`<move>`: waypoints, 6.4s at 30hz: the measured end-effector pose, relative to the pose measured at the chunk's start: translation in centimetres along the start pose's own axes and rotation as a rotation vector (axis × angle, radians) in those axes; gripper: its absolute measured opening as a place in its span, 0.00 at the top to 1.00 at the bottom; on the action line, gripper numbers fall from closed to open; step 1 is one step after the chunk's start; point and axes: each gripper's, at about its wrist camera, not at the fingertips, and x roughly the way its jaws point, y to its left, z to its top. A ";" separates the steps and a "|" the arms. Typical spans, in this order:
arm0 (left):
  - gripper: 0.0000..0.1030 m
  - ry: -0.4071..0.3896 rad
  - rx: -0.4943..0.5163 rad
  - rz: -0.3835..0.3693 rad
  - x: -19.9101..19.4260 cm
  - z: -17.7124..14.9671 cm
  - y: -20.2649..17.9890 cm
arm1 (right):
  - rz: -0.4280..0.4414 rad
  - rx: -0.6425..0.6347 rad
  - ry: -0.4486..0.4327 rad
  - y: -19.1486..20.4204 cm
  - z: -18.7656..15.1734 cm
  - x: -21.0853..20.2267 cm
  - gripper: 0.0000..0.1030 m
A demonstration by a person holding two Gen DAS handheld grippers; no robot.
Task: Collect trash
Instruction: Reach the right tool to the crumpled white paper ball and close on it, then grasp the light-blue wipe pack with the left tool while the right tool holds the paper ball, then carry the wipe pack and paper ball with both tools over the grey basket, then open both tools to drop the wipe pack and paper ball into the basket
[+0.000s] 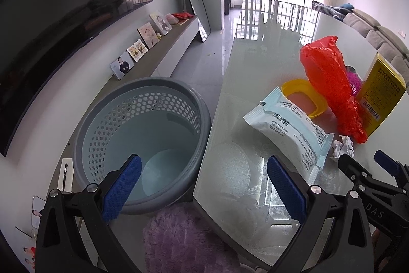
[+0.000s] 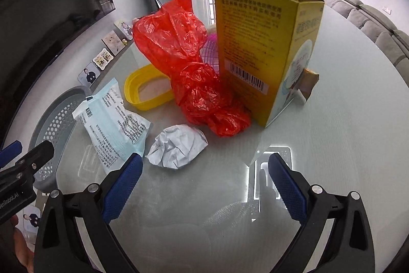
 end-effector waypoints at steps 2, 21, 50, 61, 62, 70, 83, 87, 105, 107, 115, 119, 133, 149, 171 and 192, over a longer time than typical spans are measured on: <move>0.06 -0.003 0.002 0.003 0.1 0.0 -0.1 | -0.008 -0.006 0.000 0.2 0.3 0.3 0.09; 0.06 -0.005 -0.012 -0.006 -0.2 -0.4 -0.7 | -0.043 -0.062 -0.003 1.1 0.3 1.1 0.33; 0.06 0.064 -0.017 -0.004 2.9 0.8 -8.2 | 0.146 0.045 -0.053 -8.4 -3.6 -3.5 0.64; 0.06 0.040 -0.046 0.157 1.9 -0.2 -5.0 | 0.236 0.065 -0.057 -9.8 -3.9 -3.8 0.64; 0.06 0.030 -0.045 0.150 1.6 -0.1 -4.9 | 0.241 0.066 -0.057 -9.6 -3.6 -3.8 0.64; 0.06 0.038 -0.051 0.043 2.8 2.7 -6.8 | 0.262 0.072 -0.060 -9.8 -3.0 -3.8 0.64; 0.07 0.098 -0.086 0.052 7.5 3.7 -6.2 | 0.267 0.070 -0.056 -9.8 -3.0 -3.5 0.64; 0.25 0.103 -0.091 0.012 7.8 3.6 -6.0 | 0.264 0.071 -0.058 -9.8 -3.0 -3.6 0.64; 0.47 0.022 -0.005 -0.048 2.7 0.8 -5.7 | 0.193 0.055 -0.056 -8.5 -2.8 -3.9 0.64; 0.47 0.012 0.009 -0.055 2.0 0.5 -5.5 | 0.172 0.047 -0.064 -8.1 -2.8 -4.0 0.64; 0.47 -0.031 0.052 -0.075 0.0 -0.2 -3.7 | 0.142 0.026 -0.077 -5.6 -2.9 -4.8 0.64; 0.47 -0.041 0.049 -0.085 -0.4 -0.5 -2.2 | 0.142 -0.011 -0.092 -3.2 -2.3 -5.4 0.64; 0.47 -0.062 0.011 -0.075 -0.4 -0.5 5.0 | 0.199 -0.134 -0.088 5.7 0.1 -4.7 0.64; 0.47 -0.013 -0.136 0.053 2.1 -0.5 15.3 | 0.331 -0.310 -0.033 16.8 3.0 -0.6 0.64; 0.40 0.052 -0.226 0.040 5.8 -1.1 19.1 | 0.379 -0.428 0.033 24.4 5.5 5.8 0.58; 0.16 0.027 -0.223 0.097 4.9 -1.0 18.4 | 0.360 -0.407 0.011 23.0 4.8 5.3 0.42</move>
